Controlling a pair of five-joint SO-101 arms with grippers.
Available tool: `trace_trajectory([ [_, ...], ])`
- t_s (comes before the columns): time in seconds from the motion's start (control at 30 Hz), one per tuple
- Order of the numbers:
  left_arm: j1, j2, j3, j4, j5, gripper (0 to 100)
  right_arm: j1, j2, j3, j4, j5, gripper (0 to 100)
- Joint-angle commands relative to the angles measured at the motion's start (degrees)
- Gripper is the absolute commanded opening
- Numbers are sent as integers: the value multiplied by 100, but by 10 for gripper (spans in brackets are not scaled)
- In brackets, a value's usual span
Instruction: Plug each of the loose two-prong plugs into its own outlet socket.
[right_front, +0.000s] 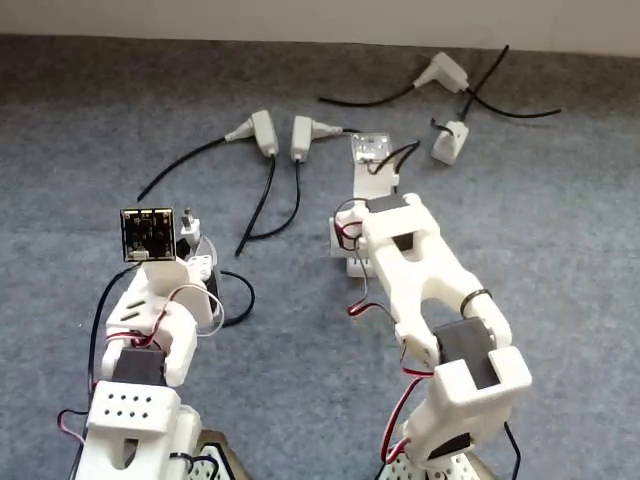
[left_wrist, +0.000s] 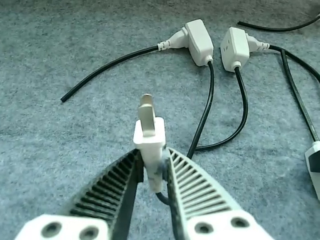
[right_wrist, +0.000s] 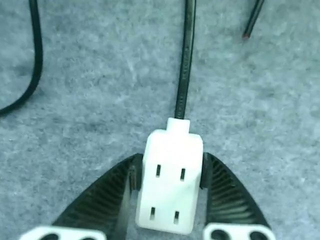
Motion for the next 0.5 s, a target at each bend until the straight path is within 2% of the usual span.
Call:
trace_trajectory([
  [0.0,-66,31,-31,-132,-35,7,-13,-31,-347,233,-167,96],
  [0.2,-66,31,-40,-141,-35,7,-66,-31,-954,1182,-1248,106],
  [0.33,-84,31,-66,-149,-35,7,-312,-13,-1165,1253,-2040,106],
  [0.47,-84,31,-31,-334,-35,7,-884,-4,-1147,1130,-2541,106],
])
